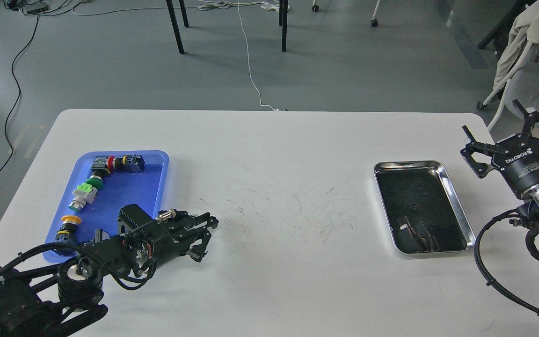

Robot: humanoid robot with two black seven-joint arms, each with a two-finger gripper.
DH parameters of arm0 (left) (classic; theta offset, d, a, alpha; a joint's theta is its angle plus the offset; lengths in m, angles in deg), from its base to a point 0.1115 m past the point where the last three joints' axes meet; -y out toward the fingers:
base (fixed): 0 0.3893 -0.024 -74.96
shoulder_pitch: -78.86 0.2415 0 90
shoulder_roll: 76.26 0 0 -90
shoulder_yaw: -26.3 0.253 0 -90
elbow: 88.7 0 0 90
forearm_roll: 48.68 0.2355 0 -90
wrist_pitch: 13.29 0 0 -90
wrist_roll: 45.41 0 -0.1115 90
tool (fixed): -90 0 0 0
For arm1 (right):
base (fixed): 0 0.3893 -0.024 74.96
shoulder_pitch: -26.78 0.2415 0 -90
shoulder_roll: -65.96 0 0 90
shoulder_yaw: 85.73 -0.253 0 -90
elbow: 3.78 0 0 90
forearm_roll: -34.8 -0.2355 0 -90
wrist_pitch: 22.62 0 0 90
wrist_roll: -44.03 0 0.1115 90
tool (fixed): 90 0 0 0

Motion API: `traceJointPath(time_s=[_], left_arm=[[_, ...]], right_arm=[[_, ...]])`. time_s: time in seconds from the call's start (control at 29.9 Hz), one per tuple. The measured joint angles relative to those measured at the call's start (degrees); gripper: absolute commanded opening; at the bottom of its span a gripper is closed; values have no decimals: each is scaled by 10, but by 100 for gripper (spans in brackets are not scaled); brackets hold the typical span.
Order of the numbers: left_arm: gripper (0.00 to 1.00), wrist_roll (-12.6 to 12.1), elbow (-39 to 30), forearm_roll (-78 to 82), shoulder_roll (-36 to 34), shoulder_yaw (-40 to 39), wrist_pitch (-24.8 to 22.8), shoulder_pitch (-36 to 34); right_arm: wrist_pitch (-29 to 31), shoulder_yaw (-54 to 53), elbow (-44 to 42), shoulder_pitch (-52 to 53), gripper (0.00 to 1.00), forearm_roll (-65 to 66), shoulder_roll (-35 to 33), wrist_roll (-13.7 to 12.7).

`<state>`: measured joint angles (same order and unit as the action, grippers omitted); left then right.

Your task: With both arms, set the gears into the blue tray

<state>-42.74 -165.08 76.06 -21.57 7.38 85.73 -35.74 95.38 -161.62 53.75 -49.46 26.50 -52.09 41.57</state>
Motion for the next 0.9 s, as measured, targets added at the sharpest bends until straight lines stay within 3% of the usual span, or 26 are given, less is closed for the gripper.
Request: traceJointPath(time_s=[0.13, 0.33, 0.53, 0.9], left_arm=[[9, 0, -36, -41, -71, -34, 5, -2], [9, 2, -35, -123, -139, -39, 24, 1], [9, 10, 17, -154, -133, -38, 28, 9], [10, 30, 166, -179, -60, -33, 48, 9]], right_arm=[[0, -1, 0, 0, 96, 0, -2, 0], [0, -1, -1, 0, 96, 0, -2, 0], [0, 2, 0, 1, 96, 0, -1, 0], [0, 1, 0, 1, 96, 0, -2, 0]])
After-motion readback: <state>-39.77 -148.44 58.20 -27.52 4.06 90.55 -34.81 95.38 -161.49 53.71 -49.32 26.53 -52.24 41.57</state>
